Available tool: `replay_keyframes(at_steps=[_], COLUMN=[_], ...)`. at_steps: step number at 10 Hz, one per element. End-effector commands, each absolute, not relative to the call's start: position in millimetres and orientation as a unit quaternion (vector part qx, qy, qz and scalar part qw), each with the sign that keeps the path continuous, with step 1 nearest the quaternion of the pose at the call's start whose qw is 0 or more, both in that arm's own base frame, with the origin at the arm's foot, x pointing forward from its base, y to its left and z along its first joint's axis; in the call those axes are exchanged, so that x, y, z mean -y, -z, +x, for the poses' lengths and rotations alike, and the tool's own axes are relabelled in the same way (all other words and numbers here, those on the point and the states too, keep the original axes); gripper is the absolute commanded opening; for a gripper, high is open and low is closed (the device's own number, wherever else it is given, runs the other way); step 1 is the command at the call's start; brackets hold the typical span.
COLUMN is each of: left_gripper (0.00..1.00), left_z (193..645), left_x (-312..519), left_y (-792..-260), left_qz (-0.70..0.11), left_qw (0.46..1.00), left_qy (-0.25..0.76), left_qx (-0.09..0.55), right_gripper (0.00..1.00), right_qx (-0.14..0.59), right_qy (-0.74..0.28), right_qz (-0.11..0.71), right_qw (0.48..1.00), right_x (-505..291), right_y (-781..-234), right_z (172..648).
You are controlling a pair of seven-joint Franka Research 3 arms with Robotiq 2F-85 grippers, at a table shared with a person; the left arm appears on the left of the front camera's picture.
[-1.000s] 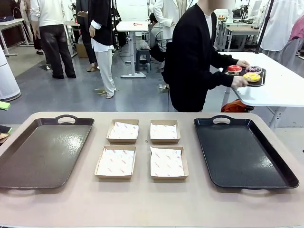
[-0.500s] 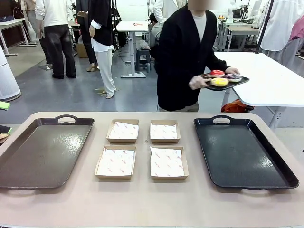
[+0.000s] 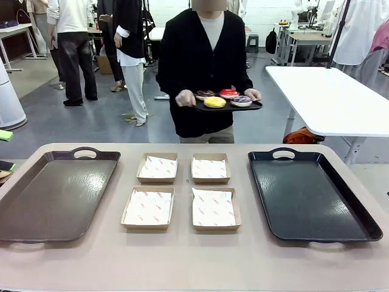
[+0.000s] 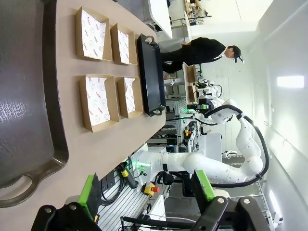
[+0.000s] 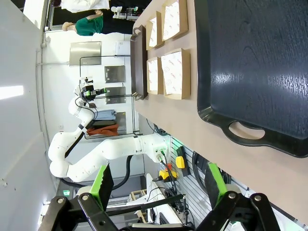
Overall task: Individually package the donuts and arrange them on the tray.
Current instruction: Pick up one Paper togo box.
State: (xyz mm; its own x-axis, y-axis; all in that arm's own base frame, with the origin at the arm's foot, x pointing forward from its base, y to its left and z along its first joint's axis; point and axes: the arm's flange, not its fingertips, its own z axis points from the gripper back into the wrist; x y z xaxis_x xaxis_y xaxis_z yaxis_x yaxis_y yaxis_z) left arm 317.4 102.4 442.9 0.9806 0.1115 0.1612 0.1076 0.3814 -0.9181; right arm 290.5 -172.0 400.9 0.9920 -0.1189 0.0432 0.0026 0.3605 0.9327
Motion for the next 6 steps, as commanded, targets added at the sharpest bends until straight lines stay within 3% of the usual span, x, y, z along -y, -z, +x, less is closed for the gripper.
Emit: replay_keyframes(at_steps=[1,6], left_gripper=[1.00,1.00], left_z=[317.1,317.1], left_x=[-102.9,-102.9], left_y=[-442.4,-442.4], left_qz=[-0.562,-0.562], left_qw=[0.821,0.821], left_qy=[-0.001,-0.001], left_qx=[0.102,0.102], right_gripper=[1.00,1.00], right_qx=[0.052,0.052], right_qy=[0.037,0.037], right_qz=[0.569,0.569], right_qw=[0.820,0.820], right_x=[172.1,172.1], right_y=[-400.7,-400.7], right_z=[290.9,290.9])
